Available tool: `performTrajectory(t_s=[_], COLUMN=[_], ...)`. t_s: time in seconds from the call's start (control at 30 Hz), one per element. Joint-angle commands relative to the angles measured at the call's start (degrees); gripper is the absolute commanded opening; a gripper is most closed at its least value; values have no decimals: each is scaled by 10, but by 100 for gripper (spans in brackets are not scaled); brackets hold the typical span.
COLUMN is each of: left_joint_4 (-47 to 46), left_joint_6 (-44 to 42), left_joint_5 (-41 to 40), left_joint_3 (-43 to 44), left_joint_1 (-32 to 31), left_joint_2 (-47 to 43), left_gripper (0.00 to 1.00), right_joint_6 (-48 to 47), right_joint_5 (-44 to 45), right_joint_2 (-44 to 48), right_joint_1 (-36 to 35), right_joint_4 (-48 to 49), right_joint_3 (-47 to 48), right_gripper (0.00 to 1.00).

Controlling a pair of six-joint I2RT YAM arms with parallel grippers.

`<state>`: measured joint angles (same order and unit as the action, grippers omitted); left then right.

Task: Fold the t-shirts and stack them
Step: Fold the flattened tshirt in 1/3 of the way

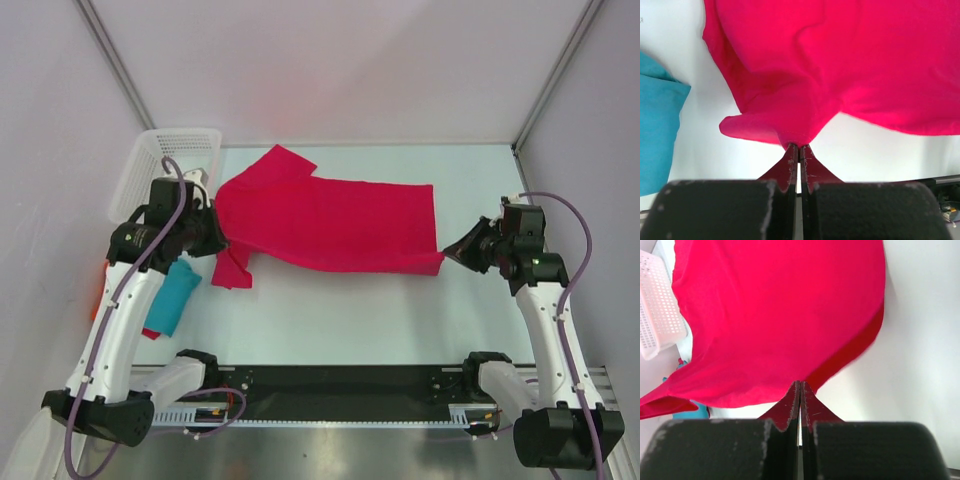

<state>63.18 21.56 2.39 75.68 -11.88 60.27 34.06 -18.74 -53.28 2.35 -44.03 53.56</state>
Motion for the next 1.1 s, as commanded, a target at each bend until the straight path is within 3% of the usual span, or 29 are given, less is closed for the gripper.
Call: performTrajectory(t_s=[0.0,0.2,0.47,0.77,0.83,0.93,1.03,1.07], left_joint_4=[-38,-108,-136,-136,-135,-126,-116,-115], left_joint_6=[0,-16,-36,-41,-40,-35,-34,-33], left_joint_5=[11,40,82,86,82,63,46,45], left_joint_3=[0,7,114,138,137,138,135,133], left_joint_1=[-3,19,49,75,77,76,76,76], left_joint_2=[12,132,344,391,384,371,352,345], left_gripper=[2,2,1,2,4,32,87,99], right_joint_6=[-9,-10,-6,-17,-19,-23,-29,-33], right_joint_5=[11,35,49,57,55,57,63,66], right_joint_2=[-19,-127,-274,-348,-353,-357,-351,-347], right_joint_1=[-2,-3,-5,-9,-14,-22,-22,-22], right_joint_4=[20,101,173,184,183,180,177,172], right_joint_3=[8,20,48,76,79,81,84,88], right_gripper=[0,0,0,0,9,17,22,24])
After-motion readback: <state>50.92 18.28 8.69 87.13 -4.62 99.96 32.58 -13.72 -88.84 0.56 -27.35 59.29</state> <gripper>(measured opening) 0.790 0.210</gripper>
